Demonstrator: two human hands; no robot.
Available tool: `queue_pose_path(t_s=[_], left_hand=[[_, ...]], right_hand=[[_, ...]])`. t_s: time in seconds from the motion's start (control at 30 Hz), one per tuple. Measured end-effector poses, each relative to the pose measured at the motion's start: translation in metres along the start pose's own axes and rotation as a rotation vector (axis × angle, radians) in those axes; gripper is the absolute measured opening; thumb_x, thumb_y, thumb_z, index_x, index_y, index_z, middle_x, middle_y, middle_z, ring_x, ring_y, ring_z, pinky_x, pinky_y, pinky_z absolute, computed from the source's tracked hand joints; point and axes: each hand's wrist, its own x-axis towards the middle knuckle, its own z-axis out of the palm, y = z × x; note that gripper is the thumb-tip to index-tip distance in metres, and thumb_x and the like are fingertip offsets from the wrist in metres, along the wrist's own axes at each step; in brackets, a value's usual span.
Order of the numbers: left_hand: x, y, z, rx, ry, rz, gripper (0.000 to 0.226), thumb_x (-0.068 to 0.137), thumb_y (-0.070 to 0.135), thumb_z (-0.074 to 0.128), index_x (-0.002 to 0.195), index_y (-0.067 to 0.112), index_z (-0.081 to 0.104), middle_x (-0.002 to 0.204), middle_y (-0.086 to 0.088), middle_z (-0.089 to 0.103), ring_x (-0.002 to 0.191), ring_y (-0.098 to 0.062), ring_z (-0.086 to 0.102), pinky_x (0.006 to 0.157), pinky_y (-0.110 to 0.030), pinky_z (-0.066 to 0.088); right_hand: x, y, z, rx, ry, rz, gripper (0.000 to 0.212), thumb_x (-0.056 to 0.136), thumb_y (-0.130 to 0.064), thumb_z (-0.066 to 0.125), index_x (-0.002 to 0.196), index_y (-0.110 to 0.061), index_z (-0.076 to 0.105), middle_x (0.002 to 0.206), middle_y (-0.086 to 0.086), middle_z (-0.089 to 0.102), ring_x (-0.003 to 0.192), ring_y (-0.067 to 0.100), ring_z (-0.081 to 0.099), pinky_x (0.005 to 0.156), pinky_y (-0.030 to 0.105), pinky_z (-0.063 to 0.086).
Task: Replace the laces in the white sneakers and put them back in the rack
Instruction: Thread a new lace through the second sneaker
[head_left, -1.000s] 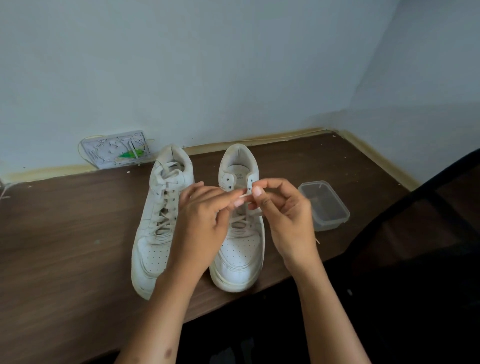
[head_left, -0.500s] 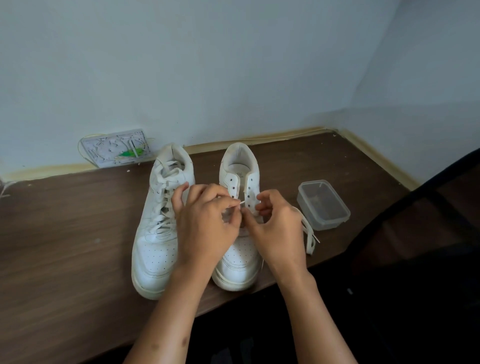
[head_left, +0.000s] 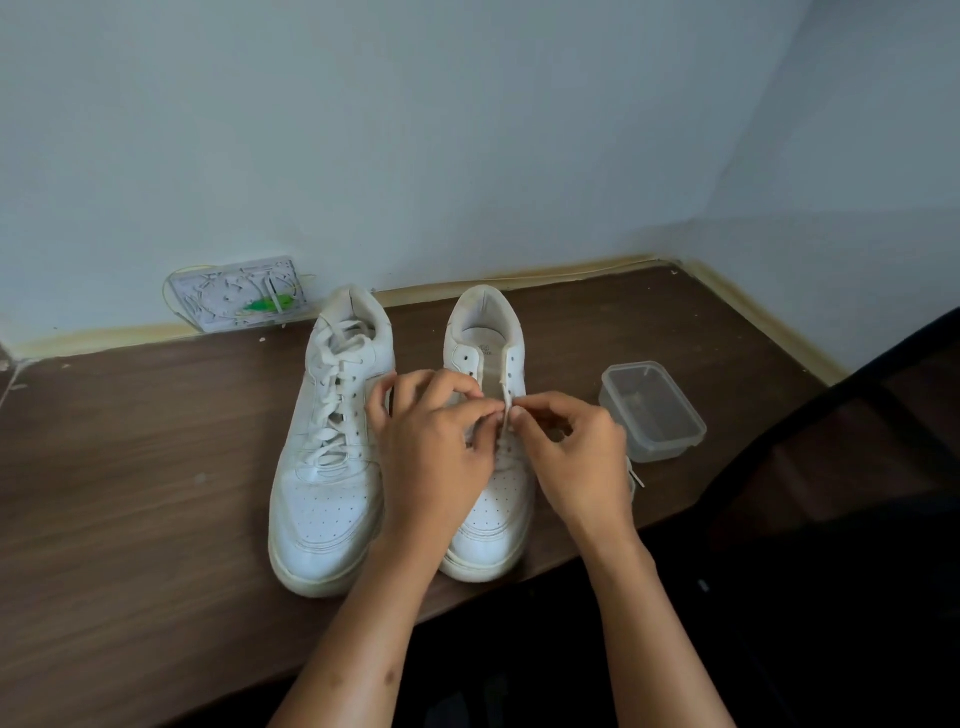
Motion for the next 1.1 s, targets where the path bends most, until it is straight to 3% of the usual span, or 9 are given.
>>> queue_pose_path(t_s=[0.13, 0.27, 0.33, 0.47, 0.6, 0.8, 0.87, 0.97, 1.1], left_hand=[[0.001, 0.0, 0.001, -0.045, -0.058, -0.046, 0.01, 0.075, 0.023, 0.079, 0.082, 0.03, 0.077, 0.092, 0.014, 0.062, 0.094, -0.02, 0.055, 0.095, -0.047, 0.034], [0.0, -0.002, 0.001, -0.076, -0.089, -0.042, 0.011, 0.079, 0.021, 0.076, 0.088, 0.026, 0.077, 0.094, 0.01, 0.06, 0.091, -0.019, 0.056, 0.09, -0.047, 0.042], [0.001, -0.005, -0.001, -0.08, -0.117, 0.003, 0.017, 0.084, 0.029, 0.067, 0.098, 0.025, 0.076, 0.098, 0.009, 0.059, 0.092, -0.018, 0.056, 0.087, -0.049, 0.047], [0.0, -0.018, -0.02, -0.235, -0.207, 0.004, 0.043, 0.084, 0.037, 0.071, 0.124, 0.024, 0.066, 0.114, 0.009, 0.055, 0.105, -0.015, 0.057, 0.093, -0.044, 0.05], [-0.005, -0.032, -0.038, -0.195, -0.195, 0.088, 0.041, 0.085, 0.042, 0.068, 0.12, 0.02, 0.068, 0.115, 0.008, 0.057, 0.105, -0.01, 0.056, 0.096, -0.03, 0.045], [-0.032, -0.022, -0.045, -0.134, -0.388, 0.365, 0.046, 0.094, 0.049, 0.052, 0.129, 0.021, 0.064, 0.133, 0.011, 0.058, 0.123, -0.009, 0.052, 0.108, -0.032, 0.035], [-0.043, -0.015, -0.041, -0.057, -0.511, 0.453, 0.054, 0.098, 0.057, 0.041, 0.138, 0.022, 0.055, 0.145, 0.009, 0.05, 0.136, -0.006, 0.04, 0.114, -0.032, 0.025], [-0.052, -0.013, -0.035, 0.081, -0.593, 0.518, 0.062, 0.099, 0.062, 0.032, 0.142, 0.019, 0.046, 0.15, 0.005, 0.044, 0.146, -0.008, 0.023, 0.119, -0.034, 0.013], [-0.053, -0.014, -0.035, 0.1, -0.617, 0.525, 0.065, 0.101, 0.061, 0.028, 0.152, 0.021, 0.032, 0.159, 0.005, 0.028, 0.149, -0.008, 0.013, 0.12, -0.034, 0.007]], right_hand=[[0.004, 0.009, 0.006, -0.058, 0.011, -0.055, 0.007, 0.089, -0.015, 0.069, 0.087, -0.021, 0.072, 0.078, -0.014, 0.069, 0.078, -0.001, 0.064, 0.067, 0.011, 0.047], [0.007, 0.015, 0.014, -0.225, -0.042, -0.139, 0.013, 0.095, -0.016, 0.058, 0.088, -0.027, 0.057, 0.089, -0.007, 0.062, 0.087, 0.015, 0.059, 0.084, 0.045, 0.049], [0.008, 0.016, 0.01, -0.265, -0.001, -0.149, 0.018, 0.094, -0.011, 0.055, 0.085, -0.027, 0.052, 0.088, -0.008, 0.059, 0.086, 0.018, 0.057, 0.084, 0.05, 0.047], [0.016, 0.02, -0.019, -0.177, 0.25, 0.003, 0.026, 0.086, 0.008, 0.048, 0.082, -0.017, 0.052, 0.085, -0.002, 0.056, 0.08, 0.02, 0.055, 0.08, 0.047, 0.049], [0.018, 0.024, -0.046, -0.198, 0.439, 0.117, 0.005, 0.098, -0.014, 0.054, 0.096, -0.019, 0.054, 0.1, -0.009, 0.048, 0.087, 0.008, 0.051, 0.079, 0.031, 0.047], [0.016, 0.021, -0.017, -0.192, 0.087, -0.187, 0.013, 0.091, -0.016, 0.068, 0.104, -0.017, 0.069, 0.103, -0.007, 0.053, 0.087, -0.007, 0.056, 0.076, 0.008, 0.044], [0.016, 0.023, -0.005, -0.232, -0.034, -0.268, 0.01, 0.089, -0.016, 0.07, 0.099, -0.016, 0.072, 0.1, -0.005, 0.058, 0.089, 0.003, 0.059, 0.081, 0.019, 0.05], [0.016, 0.025, 0.004, -0.292, -0.019, -0.301, 0.003, 0.088, -0.013, 0.069, 0.091, -0.015, 0.07, 0.093, -0.004, 0.061, 0.087, 0.019, 0.059, 0.078, 0.038, 0.052], [0.019, 0.024, -0.009, -0.215, 0.207, -0.173, 0.016, 0.089, -0.001, 0.063, 0.088, -0.016, 0.069, 0.089, -0.004, 0.063, 0.077, 0.002, 0.058, 0.073, 0.023, 0.051]])
